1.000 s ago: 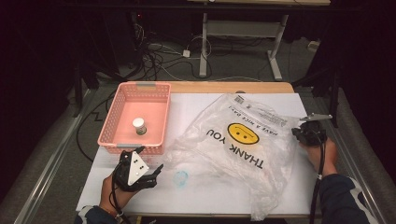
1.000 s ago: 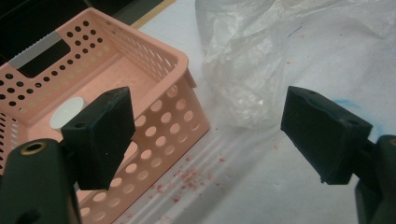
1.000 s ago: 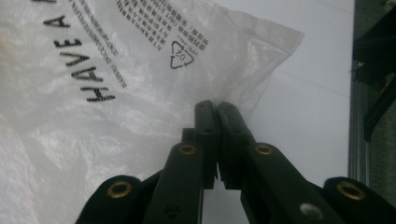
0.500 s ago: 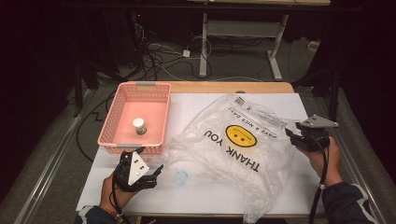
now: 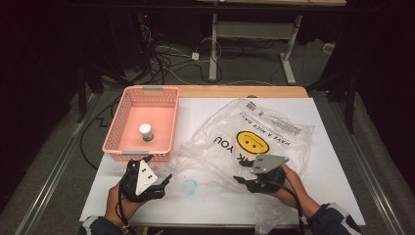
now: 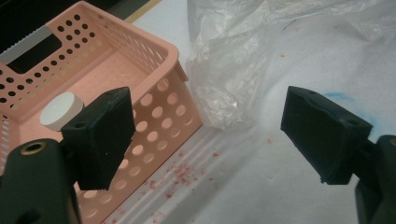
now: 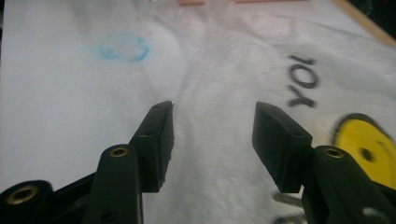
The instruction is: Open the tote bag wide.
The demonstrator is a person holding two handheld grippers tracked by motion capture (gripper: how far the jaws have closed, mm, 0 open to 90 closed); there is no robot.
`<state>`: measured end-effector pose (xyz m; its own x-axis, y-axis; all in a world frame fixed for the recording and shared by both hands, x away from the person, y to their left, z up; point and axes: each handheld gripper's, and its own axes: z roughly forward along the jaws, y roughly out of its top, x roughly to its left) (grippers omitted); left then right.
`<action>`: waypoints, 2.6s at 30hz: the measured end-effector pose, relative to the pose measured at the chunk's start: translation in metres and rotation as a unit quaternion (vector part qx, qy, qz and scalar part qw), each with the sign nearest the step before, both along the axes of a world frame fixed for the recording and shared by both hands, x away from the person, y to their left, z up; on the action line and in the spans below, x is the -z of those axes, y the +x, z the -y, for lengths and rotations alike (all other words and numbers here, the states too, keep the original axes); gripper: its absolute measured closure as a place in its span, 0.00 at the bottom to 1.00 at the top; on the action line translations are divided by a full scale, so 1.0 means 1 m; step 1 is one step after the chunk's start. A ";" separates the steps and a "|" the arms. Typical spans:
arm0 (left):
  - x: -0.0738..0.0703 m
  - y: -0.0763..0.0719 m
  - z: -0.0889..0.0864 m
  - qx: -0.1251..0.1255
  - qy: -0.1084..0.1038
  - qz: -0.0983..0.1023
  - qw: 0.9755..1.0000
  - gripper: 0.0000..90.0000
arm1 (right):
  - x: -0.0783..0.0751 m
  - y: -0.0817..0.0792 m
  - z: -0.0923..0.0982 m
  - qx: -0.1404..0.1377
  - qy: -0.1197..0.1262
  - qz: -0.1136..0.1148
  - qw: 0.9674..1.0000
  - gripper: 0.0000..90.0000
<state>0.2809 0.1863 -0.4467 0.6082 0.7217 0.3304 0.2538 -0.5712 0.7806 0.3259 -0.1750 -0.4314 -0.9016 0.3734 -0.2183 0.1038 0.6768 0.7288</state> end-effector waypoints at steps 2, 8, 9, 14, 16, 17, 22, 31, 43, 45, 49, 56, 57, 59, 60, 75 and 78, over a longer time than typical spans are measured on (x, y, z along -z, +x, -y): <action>0.000 0.000 0.000 0.001 -0.001 -0.002 1.000 0.19 | 0.008 -0.001 -0.011 -0.021 -0.012 -0.008 1.000 0.54; 0.001 0.001 0.001 0.003 0.002 -0.006 1.000 0.18 | 0.024 0.006 -0.029 -0.019 -0.055 -0.001 0.998 0.51; 0.001 0.001 0.001 0.003 0.003 -0.006 1.000 0.19 | 0.026 0.009 -0.030 -0.007 -0.064 -0.001 0.998 0.54; 0.002 0.001 0.001 0.003 0.003 -0.007 1.000 0.18 | 0.030 0.017 -0.026 0.012 -0.076 -0.012 0.997 0.77; 0.002 0.001 0.001 0.004 0.004 -0.007 1.000 0.18 | 0.030 0.019 -0.024 0.009 -0.080 -0.023 0.997 0.90; 0.002 0.001 0.001 0.004 0.005 -0.007 1.000 0.18 | 0.031 0.020 -0.024 0.004 -0.079 -0.030 0.996 0.94; 0.002 0.001 0.001 0.004 0.006 -0.007 1.000 0.18 | 0.023 0.020 -0.021 0.014 -0.063 -0.030 0.997 1.00; -0.010 0.008 -0.002 -0.004 -0.015 0.008 1.000 0.18 | -0.019 0.025 -0.006 0.065 0.004 0.030 0.997 1.00; -0.039 0.040 -0.025 -0.064 -0.029 0.005 0.998 0.18 | -0.073 0.029 0.012 0.115 0.064 0.118 0.984 1.00; -0.046 0.049 -0.028 -0.071 -0.028 0.001 0.997 0.18 | -0.080 0.028 0.014 0.124 0.075 0.134 0.980 1.00; -0.059 0.072 -0.035 -0.061 -0.031 -0.010 0.998 0.18 | -0.089 0.029 0.016 0.131 0.089 0.145 0.977 1.00; -0.064 0.121 -0.046 -0.078 -0.012 -0.063 0.995 0.18 | -0.094 0.029 0.016 0.137 0.093 0.162 0.973 1.00; -0.061 0.127 -0.047 -0.079 -0.011 -0.075 0.994 0.18 | -0.091 0.029 0.016 0.137 0.093 0.158 0.973 1.00; -0.055 0.139 -0.047 -0.085 0.001 -0.103 0.991 0.18 | -0.089 0.030 0.017 0.135 0.090 0.151 0.975 1.00; -0.053 0.144 -0.046 -0.089 0.005 -0.112 0.990 0.18 | -0.088 0.030 0.018 0.135 0.088 0.151 0.975 1.00; -0.020 0.207 -0.044 -0.118 0.137 -0.268 0.946 0.35 | -0.081 0.027 0.015 0.108 0.085 0.136 0.981 1.00; -0.022 0.205 -0.044 -0.098 0.129 -0.274 0.948 0.43 | -0.081 0.027 0.015 0.106 0.084 0.136 0.982 1.00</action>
